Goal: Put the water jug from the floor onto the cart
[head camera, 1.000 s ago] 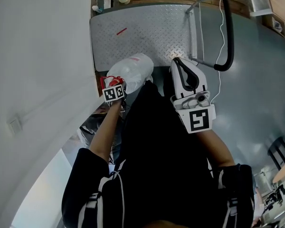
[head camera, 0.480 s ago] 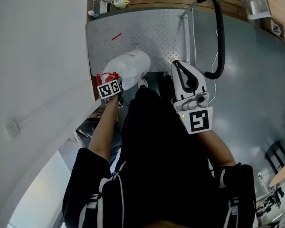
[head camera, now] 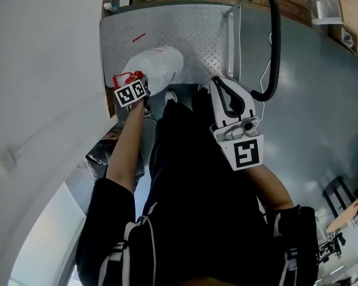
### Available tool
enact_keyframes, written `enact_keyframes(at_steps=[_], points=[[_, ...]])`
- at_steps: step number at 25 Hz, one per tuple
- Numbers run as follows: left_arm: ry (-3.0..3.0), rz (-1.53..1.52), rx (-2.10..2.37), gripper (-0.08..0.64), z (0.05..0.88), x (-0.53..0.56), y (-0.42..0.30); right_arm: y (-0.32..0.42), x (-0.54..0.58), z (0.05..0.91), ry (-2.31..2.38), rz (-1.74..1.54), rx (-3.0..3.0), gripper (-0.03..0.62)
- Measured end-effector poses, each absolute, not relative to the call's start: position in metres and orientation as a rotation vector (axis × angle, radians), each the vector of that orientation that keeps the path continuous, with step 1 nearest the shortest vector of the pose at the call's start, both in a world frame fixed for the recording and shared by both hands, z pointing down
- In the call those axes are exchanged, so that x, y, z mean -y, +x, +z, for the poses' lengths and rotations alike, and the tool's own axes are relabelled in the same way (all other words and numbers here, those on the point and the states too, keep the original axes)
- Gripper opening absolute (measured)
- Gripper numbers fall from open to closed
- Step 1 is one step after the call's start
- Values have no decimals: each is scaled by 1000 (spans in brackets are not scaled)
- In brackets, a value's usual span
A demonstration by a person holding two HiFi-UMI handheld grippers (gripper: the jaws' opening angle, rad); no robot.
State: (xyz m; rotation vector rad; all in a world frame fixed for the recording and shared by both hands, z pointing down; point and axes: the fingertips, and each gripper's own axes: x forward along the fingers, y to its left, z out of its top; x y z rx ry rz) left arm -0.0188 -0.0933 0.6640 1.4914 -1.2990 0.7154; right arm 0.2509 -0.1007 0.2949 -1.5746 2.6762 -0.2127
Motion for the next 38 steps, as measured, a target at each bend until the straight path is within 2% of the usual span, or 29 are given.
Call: enact_keyframes(at_steps=[18, 38], points=[[1550, 617, 1236, 61, 683, 135, 42, 278, 87, 307, -1667, -269, -2656, 20], [1667, 495, 954, 60, 694, 142, 140, 288, 81, 295, -1695, -240, -2615, 19]])
